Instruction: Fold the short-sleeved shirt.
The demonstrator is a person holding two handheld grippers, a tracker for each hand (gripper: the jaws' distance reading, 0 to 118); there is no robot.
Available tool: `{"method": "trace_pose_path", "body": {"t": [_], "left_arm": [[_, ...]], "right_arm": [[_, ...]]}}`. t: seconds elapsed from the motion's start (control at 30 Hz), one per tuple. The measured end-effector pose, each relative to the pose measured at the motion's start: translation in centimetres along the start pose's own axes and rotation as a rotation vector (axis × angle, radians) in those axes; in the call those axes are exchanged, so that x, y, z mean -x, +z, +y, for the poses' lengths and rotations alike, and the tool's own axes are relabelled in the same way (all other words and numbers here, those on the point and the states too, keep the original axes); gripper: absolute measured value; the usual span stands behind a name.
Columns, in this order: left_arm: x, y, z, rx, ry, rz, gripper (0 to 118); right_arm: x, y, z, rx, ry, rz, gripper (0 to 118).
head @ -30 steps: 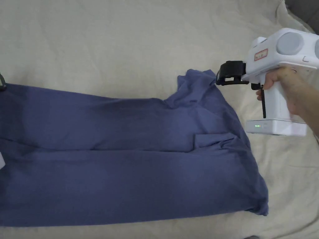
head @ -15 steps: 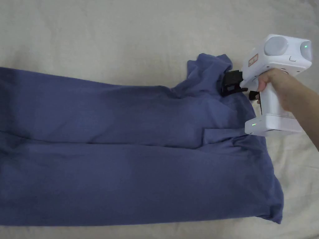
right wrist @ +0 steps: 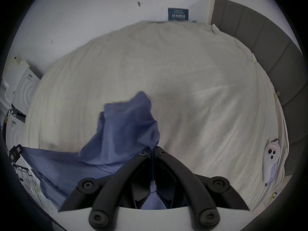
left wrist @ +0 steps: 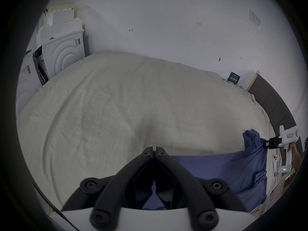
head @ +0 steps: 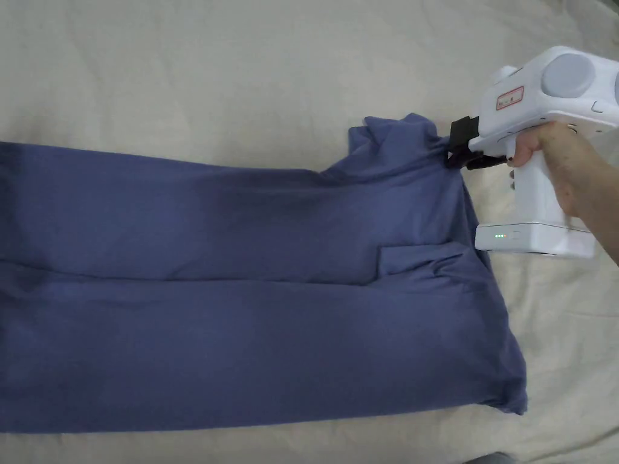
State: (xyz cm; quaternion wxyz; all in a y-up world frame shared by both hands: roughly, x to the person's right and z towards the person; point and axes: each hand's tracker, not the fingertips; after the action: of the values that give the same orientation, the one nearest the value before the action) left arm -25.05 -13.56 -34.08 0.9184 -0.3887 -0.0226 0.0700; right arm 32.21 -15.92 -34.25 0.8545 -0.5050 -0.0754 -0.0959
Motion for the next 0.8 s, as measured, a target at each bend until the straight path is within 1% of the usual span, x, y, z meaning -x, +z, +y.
{"method": "trace_pose_path", "body": {"t": [0.07, 0.2, 0.27, 0.33, 0.4, 0.47, 0.63, 0.8], "left_arm": [[0.4, 0.7, 0.2, -0.006, 0.020, -0.001, 0], [1.6, 2.4, 0.3, -0.019, 0.058, 0.003, 0], [2.4, 3.3, 0.1, -0.026, 0.074, 0.000, 0], [3.0, 4.6, -0.2, -0.044, 0.111, -0.016, 0], [3.8, 6.0, -0.5, -0.066, 0.141, -0.046, 0], [4.2, 7.4, -1.0, -0.085, 0.156, -0.056, 0], [4.8, 10.0, -3.3, -0.100, 0.165, -0.077, 0], [5.6, 11.0, -7.0, -0.075, 0.176, -0.071, 0]], "right_arm": [[-0.1, 2.0, -0.2, -0.040, 0.006, 0.022, 1], [-0.8, 6.3, -1.3, -0.138, -0.042, 0.052, 1], [-1.3, 8.1, -2.2, -0.167, -0.052, 0.075, 1], [-1.7, 10.1, -3.5, -0.213, -0.076, 0.086, 1], [-2.1, 12.2, -5.1, -0.257, -0.106, 0.125, 1], [-2.5, 13.8, -6.7, -0.285, -0.114, 0.139, 1], [-3.1, 16.7, -11.7, -0.328, -0.138, 0.157, 1], [-3.4, 17.7, -16.7, -0.314, -0.145, 0.156, 1]]}}
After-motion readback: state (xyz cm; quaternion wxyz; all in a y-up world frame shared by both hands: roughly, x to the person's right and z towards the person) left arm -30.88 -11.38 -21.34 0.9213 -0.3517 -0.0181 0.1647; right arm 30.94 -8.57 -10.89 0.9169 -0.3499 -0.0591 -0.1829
